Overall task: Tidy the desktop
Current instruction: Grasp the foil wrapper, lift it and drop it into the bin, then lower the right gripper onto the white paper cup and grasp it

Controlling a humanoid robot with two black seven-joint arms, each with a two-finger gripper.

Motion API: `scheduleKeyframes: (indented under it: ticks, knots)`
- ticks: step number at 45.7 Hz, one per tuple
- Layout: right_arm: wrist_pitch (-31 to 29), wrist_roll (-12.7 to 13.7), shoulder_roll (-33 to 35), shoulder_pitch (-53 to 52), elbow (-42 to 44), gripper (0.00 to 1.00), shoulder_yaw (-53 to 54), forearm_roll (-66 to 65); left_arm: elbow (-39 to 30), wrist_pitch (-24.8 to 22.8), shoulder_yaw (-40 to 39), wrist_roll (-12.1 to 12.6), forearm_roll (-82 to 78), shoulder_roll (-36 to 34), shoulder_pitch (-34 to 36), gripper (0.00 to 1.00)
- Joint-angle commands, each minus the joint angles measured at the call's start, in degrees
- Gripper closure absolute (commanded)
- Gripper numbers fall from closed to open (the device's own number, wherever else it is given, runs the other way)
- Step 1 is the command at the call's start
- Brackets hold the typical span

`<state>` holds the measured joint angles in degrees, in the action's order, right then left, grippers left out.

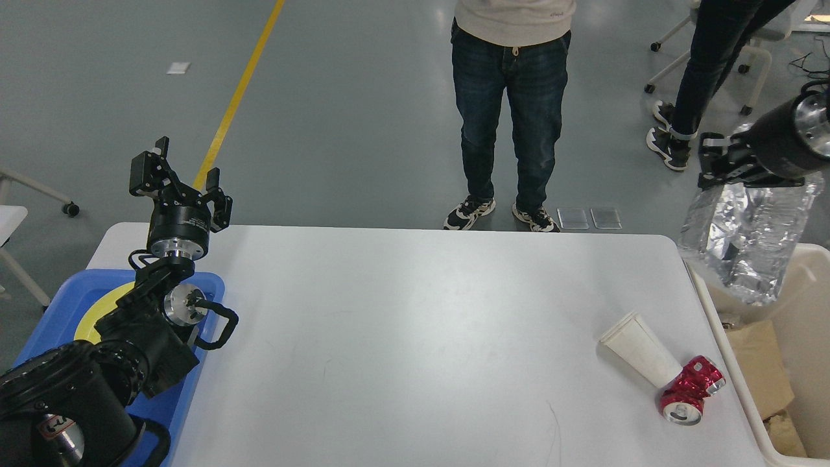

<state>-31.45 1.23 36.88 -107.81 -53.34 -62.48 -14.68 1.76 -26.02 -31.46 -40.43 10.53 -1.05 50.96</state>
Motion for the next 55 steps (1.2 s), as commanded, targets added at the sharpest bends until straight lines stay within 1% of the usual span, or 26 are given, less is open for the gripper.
scheduleKeyframes:
  ticks: [1,4,8,14,18,19,20,21,22,23,24,33,40,43,48,55]
  knots:
    - [7.8,-0.2,0.4,13.3,13.0,1.00,0.6,0.4,0.0,0.0,0.0,0.0,0.0,0.0,0.0,0.04]
    - [12.6,-0.4,0.1,20.7,19.0,1.00,1.2,1.2,0.0,0.0,0.0,0.0,0.0,0.0,-0.1,0.04]
    - [16.9,-0.4,-0.1,29.1,24.0,1.00,4.5,1.3,0.0,0.0,0.0,0.0,0.0,0.0,-0.1,0.04]
    - [17.8,-0.4,-0.3,39.5,29.2,1.00,11.3,1.1,0.0,0.0,0.0,0.0,0.0,0.0,-0.1,0.04]
    - [18.0,-0.4,-1.7,45.2,34.1,1.00,13.4,1.1,0.0,0.0,0.0,0.0,0.0,0.0,-0.1,0.04]
    - [18.1,-0.4,-2.4,46.4,35.3,0.98,13.5,1.1,0.0,0.0,0.0,0.0,0.0,0.0,0.0,0.04]
    - [18.2,-0.4,-3.2,47.5,36.4,0.81,13.6,1.1,0.0,0.0,0.0,0.0,0.0,0.0,0.0,0.04]
    - [18.3,-0.4,-3.7,48.5,37.3,0.58,13.6,1.1,0.0,0.0,0.0,0.0,0.0,0.0,-0.1,0.04]
    - [18.3,-0.4,-4.2,49.4,38.3,0.32,13.6,1.1,0.0,0.0,0.0,0.0,0.0,0.0,0.0,0.04]
    - [18.4,-0.4,-4.5,50.3,39.1,0.10,13.7,1.1,0.0,0.0,0.0,0.0,0.0,0.0,-0.1,0.04]
    - [18.6,-0.4,-4.8,51.0,39.8,0.00,13.8,1.2,0.0,0.0,0.0,0.0,0.0,0.0,-0.1,0.04]
    - [18.7,-0.4,-5.3,54.1,39.8,0.00,13.9,1.2,0.0,0.0,0.0,0.0,0.0,0.0,-0.1,0.04]
    - [18.6,-0.4,-5.4,53.7,39.4,0.00,13.7,1.2,0.0,0.0,0.0,0.0,0.0,0.0,0.0,0.04]
    - [18.4,-0.4,-6.3,52.4,37.4,0.00,13.3,1.1,0.0,0.0,0.0,0.0,0.0,0.0,0.0,0.04]
    - [18.4,-0.6,-7.0,44.4,30.4,0.00,11.0,0.2,0.0,0.0,0.0,0.0,0.0,0.0,0.0,0.04]
    - [18.3,-0.7,-7.5,27.5,12.2,0.00,1.2,-1.0,0.0,0.0,0.0,0.0,0.0,0.0,0.0,0.04]
